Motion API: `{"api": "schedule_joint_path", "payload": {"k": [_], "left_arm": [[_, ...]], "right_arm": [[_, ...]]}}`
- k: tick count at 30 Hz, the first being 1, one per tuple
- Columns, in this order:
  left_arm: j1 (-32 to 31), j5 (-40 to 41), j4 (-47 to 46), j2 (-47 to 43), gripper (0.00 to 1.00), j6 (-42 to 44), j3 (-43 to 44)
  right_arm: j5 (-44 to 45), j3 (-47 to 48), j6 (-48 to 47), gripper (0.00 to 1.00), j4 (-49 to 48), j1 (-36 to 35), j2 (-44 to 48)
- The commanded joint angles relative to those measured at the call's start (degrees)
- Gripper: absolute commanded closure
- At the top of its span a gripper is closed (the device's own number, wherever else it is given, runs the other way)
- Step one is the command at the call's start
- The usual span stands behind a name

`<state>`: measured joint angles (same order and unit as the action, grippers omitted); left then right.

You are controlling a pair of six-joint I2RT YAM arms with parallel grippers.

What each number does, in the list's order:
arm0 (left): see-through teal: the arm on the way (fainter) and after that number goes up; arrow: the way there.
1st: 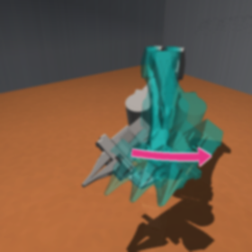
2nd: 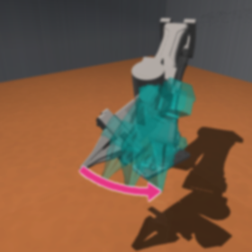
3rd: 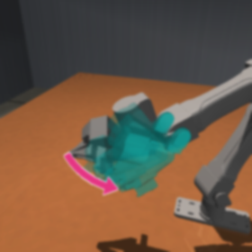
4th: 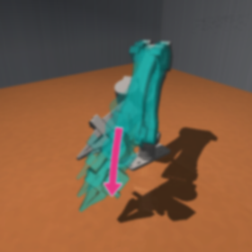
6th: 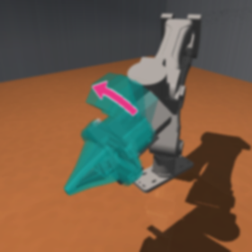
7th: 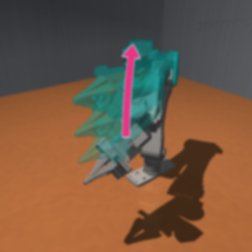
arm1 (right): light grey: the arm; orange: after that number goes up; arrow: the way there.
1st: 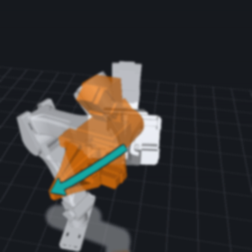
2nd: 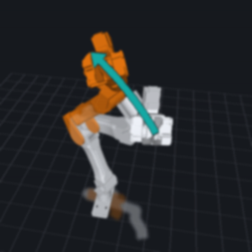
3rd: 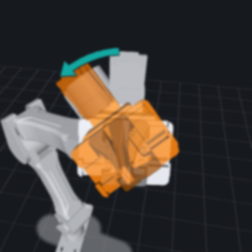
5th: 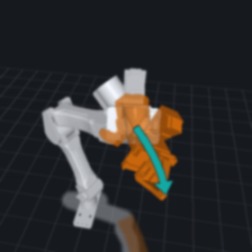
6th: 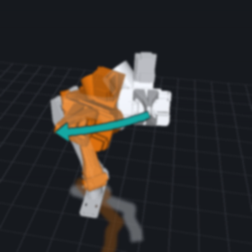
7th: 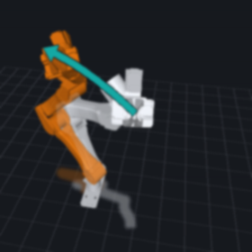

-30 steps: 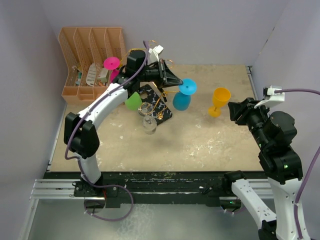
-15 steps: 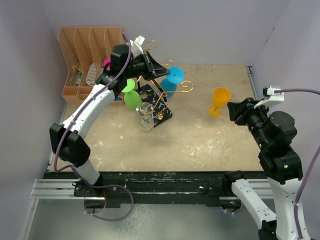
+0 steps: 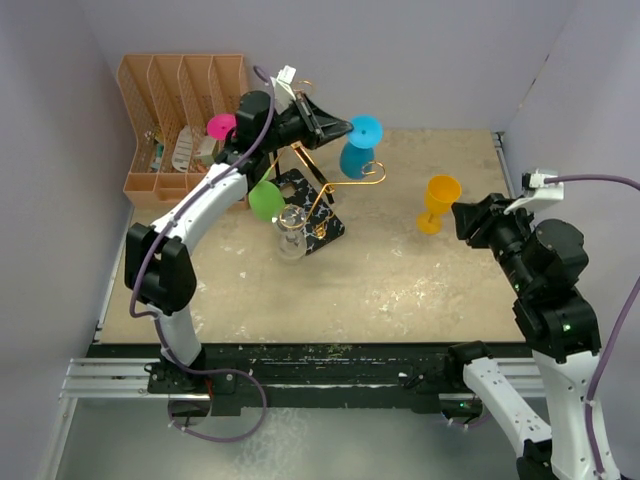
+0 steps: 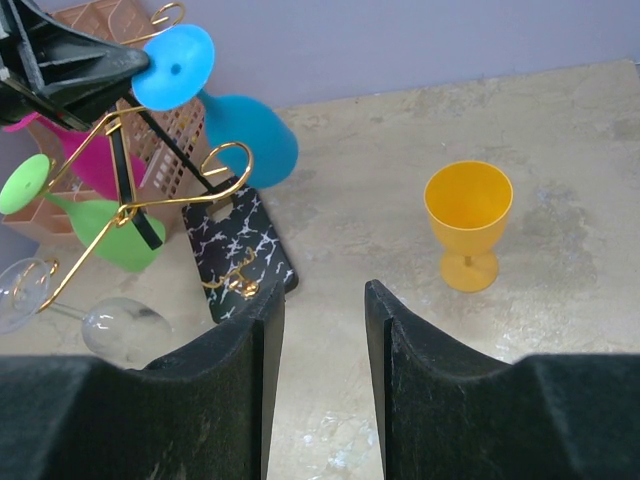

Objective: Take the wine glass off the wine glass rack

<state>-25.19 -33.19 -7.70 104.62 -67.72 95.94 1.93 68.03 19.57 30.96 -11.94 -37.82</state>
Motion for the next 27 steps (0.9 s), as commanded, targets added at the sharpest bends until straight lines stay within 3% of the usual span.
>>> {"api": "schedule_joint_path", "payload": {"k": [1,9,14,20,24,27], "left_arm": [[-0.13,-1.33,-20.89,-1.90,0.97,-7.16,-0.09],[-0.12,-4.56,-44.06,-6.94,0.99,-20.06,-8.61],[-0.12,-5.40,-56.88,-16.63,0.99,-26.93,-21.35],[-0.08,-6.16,-58.17,-31.89,0.98,-27.87,-31.78],[-0.10,-5.96,-55.56,-41.66,0.98,-27.42,-35.88],[-0.12,-6.06,-51.89,-47.01,0.98,-25.72,-37.56]], "right_arm": [[-0.98,-0.76,0.76,0.59,-4.15,-0.21,-0.26],[-6.11,-2.55,1.67,0.56,-7.41,-0.14,-0.30],[-22.50,-3.07,4.45,0.36,-15.24,-0.18,-1.74],[-38.61,-3.21,8.15,0.24,-28.01,-0.18,-5.21],[-46.93,-3.58,12.11,0.25,-36.68,-0.16,-7.96],[-54.85,-6.49,21.86,0.28,-52.05,-0.18,-10.73]]}}
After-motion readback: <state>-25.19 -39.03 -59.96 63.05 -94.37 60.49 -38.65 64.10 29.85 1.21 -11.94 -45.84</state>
